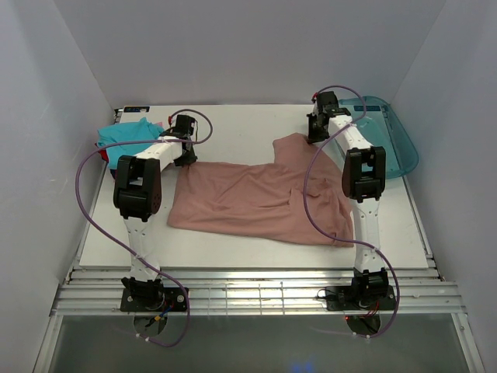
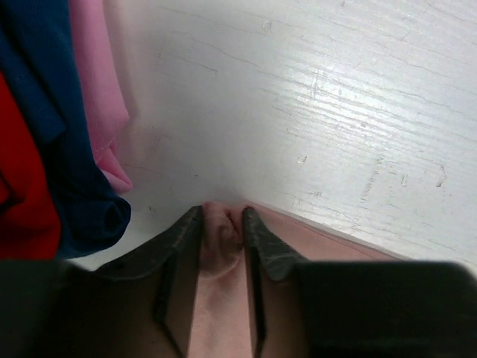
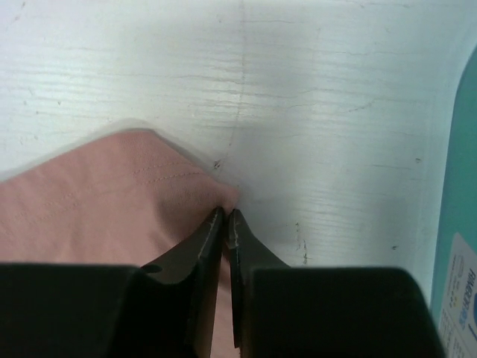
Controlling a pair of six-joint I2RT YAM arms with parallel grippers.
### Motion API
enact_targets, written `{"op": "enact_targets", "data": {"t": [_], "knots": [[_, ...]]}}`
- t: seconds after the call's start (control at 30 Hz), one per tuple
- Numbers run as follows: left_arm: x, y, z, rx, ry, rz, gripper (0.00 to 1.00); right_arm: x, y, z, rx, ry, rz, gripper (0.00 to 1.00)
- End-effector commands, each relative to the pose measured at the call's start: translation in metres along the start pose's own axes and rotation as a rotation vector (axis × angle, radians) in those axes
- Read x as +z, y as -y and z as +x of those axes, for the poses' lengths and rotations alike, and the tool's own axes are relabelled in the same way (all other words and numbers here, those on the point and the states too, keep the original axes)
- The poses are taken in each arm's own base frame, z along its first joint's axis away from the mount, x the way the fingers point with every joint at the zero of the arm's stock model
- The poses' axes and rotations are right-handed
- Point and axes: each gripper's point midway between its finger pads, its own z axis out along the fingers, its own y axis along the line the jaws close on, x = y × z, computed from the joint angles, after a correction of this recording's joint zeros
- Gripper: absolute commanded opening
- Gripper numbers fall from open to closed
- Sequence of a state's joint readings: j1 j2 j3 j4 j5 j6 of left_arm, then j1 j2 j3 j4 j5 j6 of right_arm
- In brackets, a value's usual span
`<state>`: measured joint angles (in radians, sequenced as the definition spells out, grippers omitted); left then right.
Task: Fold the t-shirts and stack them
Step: Fold the tshirt
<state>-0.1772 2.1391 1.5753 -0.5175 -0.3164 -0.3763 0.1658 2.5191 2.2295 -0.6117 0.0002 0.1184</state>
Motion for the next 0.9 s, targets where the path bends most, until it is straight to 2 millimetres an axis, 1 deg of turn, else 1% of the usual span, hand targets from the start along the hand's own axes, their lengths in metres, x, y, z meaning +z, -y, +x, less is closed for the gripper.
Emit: {"op": "enact_targets", "data": {"t": [0.0, 0.03, 0.07, 0.17, 0.23, 0.27, 0.3, 0.33, 0.37, 0.43, 0.47, 0.53, 0.57, 0.63, 0.67, 0.73, 0.77, 0.87], "knots": [[0.010, -0.008, 0.007, 0.012, -0.030, -0.026, 0.36, 0.010, 0.002, 0.019, -0.009, -0.059, 0.028, 0.08], [0.010, -0.008, 0.006, 0.011, -0.028, -0.026, 0.33, 0.011, 0.003, 0.023, -0.010, -0.068, 0.036, 0.08], [0.013, -0.007, 0.006, 0.012, -0.030, -0.026, 0.26, 0.012, 0.005, 0.029, -0.010, -0.081, 0.045, 0.08], [0.017, -0.004, 0.003, 0.011, -0.029, -0.024, 0.15, 0.002, 0.009, 0.020, -0.012, -0.047, 0.073, 0.08], [0.017, -0.004, 0.002, 0.009, -0.029, -0.028, 0.12, -0.006, 0.012, 0.013, -0.016, -0.026, 0.095, 0.08], [0.016, -0.004, 0.000, 0.009, -0.025, -0.029, 0.11, -0.016, 0.012, 0.003, -0.015, -0.001, 0.099, 0.08], [0.014, -0.005, -0.005, 0.003, -0.012, -0.036, 0.09, -0.022, 0.013, 0.000, -0.015, 0.008, 0.107, 0.08], [0.011, -0.006, -0.008, 0.002, -0.002, -0.040, 0.09, -0.027, 0.015, -0.005, -0.017, 0.022, 0.122, 0.08], [0.009, -0.007, -0.010, -0.003, 0.005, -0.044, 0.08, -0.040, 0.015, -0.015, -0.014, 0.051, 0.126, 0.08], [0.001, -0.009, -0.021, -0.010, 0.033, -0.044, 0.08, -0.051, 0.014, -0.023, -0.016, 0.074, 0.131, 0.08], [-0.002, -0.009, -0.024, -0.013, 0.040, -0.042, 0.08, -0.062, 0.012, -0.030, -0.017, 0.097, 0.126, 0.08], [-0.009, -0.009, -0.031, -0.020, 0.060, -0.035, 0.08, -0.072, 0.012, -0.037, -0.014, 0.117, 0.127, 0.08], [-0.011, -0.009, -0.033, -0.027, 0.066, -0.034, 0.08, -0.083, 0.010, -0.044, -0.016, 0.140, 0.126, 0.08], [-0.016, -0.009, -0.037, -0.033, 0.078, -0.028, 0.08, -0.094, 0.009, -0.051, -0.016, 0.162, 0.127, 0.08], [-0.020, -0.010, -0.040, -0.038, 0.089, -0.027, 0.08, -0.105, 0.008, -0.058, -0.016, 0.185, 0.127, 0.08], [-0.023, -0.009, -0.045, -0.035, 0.108, -0.019, 0.08, -0.116, 0.007, -0.063, -0.019, 0.203, 0.125, 0.08], [-0.026, -0.010, -0.048, -0.038, 0.118, -0.018, 0.08, -0.125, 0.007, -0.067, -0.020, 0.220, 0.125, 0.08], [-0.032, -0.009, -0.053, -0.042, 0.141, -0.005, 0.08, -0.143, 0.004, -0.068, -0.023, 0.236, 0.119, 0.08]]}}
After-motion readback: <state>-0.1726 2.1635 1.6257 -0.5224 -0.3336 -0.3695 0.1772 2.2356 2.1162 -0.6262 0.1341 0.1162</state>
